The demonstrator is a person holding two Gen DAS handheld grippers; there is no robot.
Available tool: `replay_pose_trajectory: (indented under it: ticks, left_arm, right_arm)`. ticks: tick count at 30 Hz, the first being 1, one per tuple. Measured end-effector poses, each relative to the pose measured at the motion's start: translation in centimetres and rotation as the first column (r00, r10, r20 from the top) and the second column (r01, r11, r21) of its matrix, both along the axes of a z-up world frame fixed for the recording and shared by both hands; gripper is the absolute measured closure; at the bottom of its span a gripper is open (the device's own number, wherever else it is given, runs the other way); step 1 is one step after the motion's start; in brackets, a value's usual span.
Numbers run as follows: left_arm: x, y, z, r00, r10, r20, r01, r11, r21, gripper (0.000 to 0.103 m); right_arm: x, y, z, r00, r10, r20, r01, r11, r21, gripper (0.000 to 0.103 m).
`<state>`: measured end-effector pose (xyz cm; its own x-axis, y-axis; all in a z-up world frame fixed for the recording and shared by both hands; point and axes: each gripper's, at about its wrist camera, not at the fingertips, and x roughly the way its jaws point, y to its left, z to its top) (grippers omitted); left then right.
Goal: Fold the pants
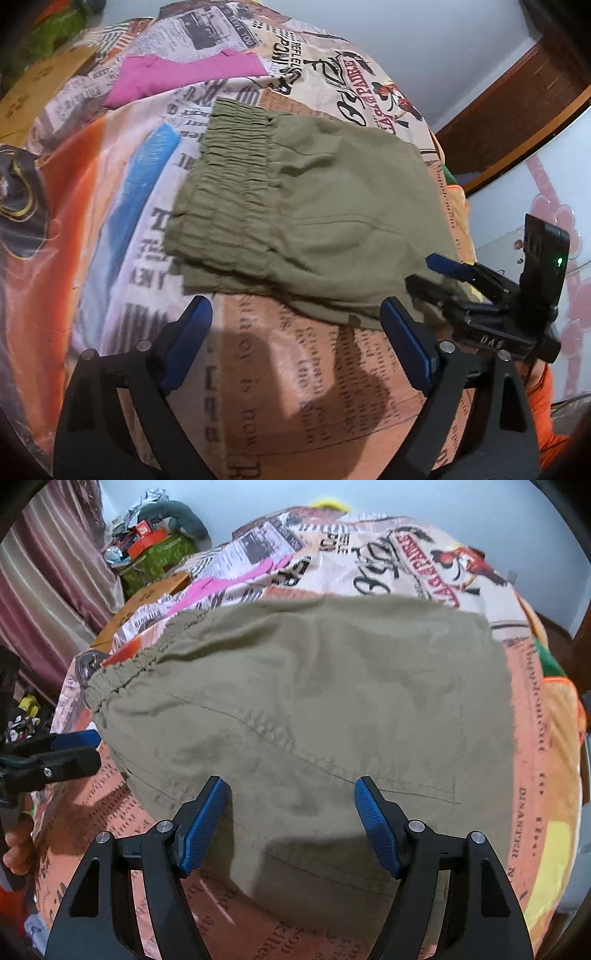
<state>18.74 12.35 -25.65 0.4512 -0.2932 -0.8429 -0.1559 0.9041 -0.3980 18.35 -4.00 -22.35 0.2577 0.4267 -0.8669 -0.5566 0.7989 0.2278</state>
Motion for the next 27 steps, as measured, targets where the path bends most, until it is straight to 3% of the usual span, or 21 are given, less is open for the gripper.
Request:
replay_pose_trajectory:
  ticks: [4,11,14,17,19,24,27]
  left_arm:
    - [1.2,0.4,-0.5,0.999,0.035,-0.015,-0.036,0.997,-0.072,0.003]
    - [2.6,2.2,-1.0,0.990,0.134,-0.036,-0.138,0.972,-0.190,0.003]
    - [3.3,2.7,-0.9,0.982,0.182,-0.044,-0.187,0.967,-0.175,0.014]
    - [3.8,3.0,-1.0,0.976,0.210,-0.053,-0.215,0.968,-0.126,0.034]
    - [4.0,3.3,-1.0,0.973,0.222,-0.061,-0.227,0.970,-0.086,0.056]
    - [3.7,3.6,-1.1,0.971,0.235,-0.050,-0.238,0.969,-0.064,0.067]
    - [3.5,2.7,-0.4,0.976,0.218,-0.013,-0.218,0.976,0.003,0.069]
  right_arm:
    - [-0.6,0.3,0.0,0.999,0.034,0.009,-0.034,0.999,-0.016,0.031]
    - [-0.5,0.1,-0.3,0.999,0.043,-0.002,-0.043,0.999,0.009,0.030]
    - [-0.5,0.0,-0.3,0.999,0.048,-0.003,-0.048,0.999,0.015,0.030]
    - [-0.6,0.0,-0.3,0.999,0.050,-0.005,-0.049,0.999,0.021,0.030]
    - [-0.6,0.0,-0.3,0.999,0.049,-0.005,-0.049,0.999,0.020,0.030]
    - [-0.6,0.0,-0.3,0.999,0.050,-0.003,-0.050,0.999,0.019,0.030]
    - [-0.7,-0.1,-0.2,0.999,0.049,-0.002,-0.049,0.999,0.015,0.030]
